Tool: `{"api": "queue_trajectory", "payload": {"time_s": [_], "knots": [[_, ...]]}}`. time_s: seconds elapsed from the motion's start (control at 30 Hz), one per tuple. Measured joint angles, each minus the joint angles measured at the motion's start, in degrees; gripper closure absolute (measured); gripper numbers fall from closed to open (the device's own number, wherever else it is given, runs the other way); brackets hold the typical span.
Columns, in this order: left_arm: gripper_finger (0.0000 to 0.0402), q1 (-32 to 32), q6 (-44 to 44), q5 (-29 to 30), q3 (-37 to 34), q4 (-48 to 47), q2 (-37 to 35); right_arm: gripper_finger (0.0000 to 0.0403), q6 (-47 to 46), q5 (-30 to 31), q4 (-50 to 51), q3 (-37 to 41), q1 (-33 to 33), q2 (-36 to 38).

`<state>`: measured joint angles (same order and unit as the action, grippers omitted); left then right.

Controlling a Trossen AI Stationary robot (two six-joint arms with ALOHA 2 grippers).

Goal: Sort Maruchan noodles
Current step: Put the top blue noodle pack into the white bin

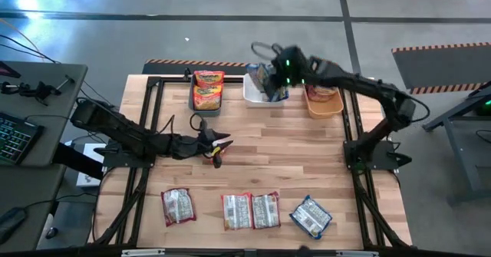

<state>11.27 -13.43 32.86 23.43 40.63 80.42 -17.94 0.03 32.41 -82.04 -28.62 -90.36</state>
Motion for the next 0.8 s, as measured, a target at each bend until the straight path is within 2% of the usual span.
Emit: {"api": "queue_trajectory", "payload": {"time_s": [0.17,0.27,0.4,0.63,0.8], "knots": [[0.0286,0.2,0.0,-2.8,-0.1,0.1,0.0,0.0316,-10.4,-10.2,0.3,-7.0,-6.7,-8.5],[0.0286,0.3,0.0,-2.9,-0.1,0.1,0.0,0.0316,-15.0,-12.5,1.9,-11.5,-7.6,-14.1],[0.0286,0.3,0.0,-3.8,-0.1,0.0,0.0,0.0316,-20.3,-11.5,9.0,-18.8,-8.1,-20.8],[0.0286,0.6,0.0,-6.0,-0.1,0.0,0.0,0.0316,-24.0,-2.7,27.2,-31.0,-8.8,-28.7],[0.0286,1.0,0.0,-7.3,-0.1,0.0,0.0,0.0316,-26.8,-4.7,29.2,-32.7,-9.8,-30.9]]}}
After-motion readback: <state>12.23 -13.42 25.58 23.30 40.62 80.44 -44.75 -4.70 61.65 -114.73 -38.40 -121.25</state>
